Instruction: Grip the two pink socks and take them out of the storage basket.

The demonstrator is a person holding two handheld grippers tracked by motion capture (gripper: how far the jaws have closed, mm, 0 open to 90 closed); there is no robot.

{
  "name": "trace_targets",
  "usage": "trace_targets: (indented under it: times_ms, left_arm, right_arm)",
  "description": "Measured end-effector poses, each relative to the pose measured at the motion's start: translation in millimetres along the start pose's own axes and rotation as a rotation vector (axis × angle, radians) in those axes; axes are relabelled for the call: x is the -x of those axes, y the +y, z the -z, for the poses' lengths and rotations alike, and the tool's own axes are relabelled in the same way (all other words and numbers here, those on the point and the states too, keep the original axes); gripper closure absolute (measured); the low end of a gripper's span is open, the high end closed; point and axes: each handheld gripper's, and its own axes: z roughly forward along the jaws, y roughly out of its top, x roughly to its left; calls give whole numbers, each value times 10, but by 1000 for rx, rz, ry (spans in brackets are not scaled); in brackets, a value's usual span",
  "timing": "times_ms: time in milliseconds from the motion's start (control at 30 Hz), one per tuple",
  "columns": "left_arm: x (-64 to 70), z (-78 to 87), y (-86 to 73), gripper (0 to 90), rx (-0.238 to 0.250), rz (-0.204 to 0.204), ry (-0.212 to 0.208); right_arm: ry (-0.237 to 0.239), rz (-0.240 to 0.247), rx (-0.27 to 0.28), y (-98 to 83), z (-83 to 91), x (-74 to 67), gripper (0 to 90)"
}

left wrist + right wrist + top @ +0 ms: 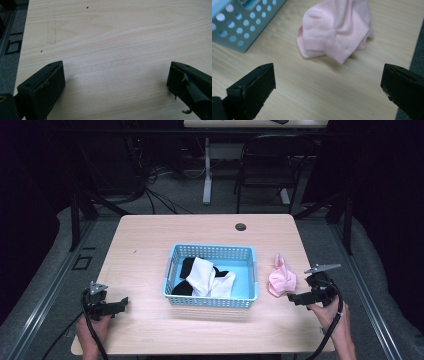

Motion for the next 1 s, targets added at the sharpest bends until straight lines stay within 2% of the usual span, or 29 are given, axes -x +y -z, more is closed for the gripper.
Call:
trace_targets:
  times_ms: [33,67,100,133,267,433,667,833,867,1000]
  left_arm:
    - [0,0,0,17,0,0,0]
    - [0,0,0,17,0,0,0]
    - [0,0,0,17,0,0,0]
    - [1,0,0,17,0,1,0]
    - [1,0,0,17,0,0,0]
    - [1,0,0,17,0,0,0]
    - [1,0,0,17,0,1,0]
    - [1,0,0,18,1,-1,1]
    - [3,0,-1,18,2,-1,1]
    - [3,0,-1,18,2,0,1]
  right_arm:
    - [0,0,0,0,0,0,0]
    - [3,-14,8,-119,-77,9,0]
    - [3,-14,8,-119,-77,9,0]
    - [13,-39,3,-228,-167,21,0]
    - [1,-47,4,-360,-277,18,0]
    - [-32,-65,62,-549,-363,30,0]
    - [-64,-65,111,-666,-408,70,0]
    - [-99,-47,95,-694,-453,71,0]
    - [-108,-57,124,-722,-462,74,0]
    - [-110,-56,153,-759,-466,77,0]
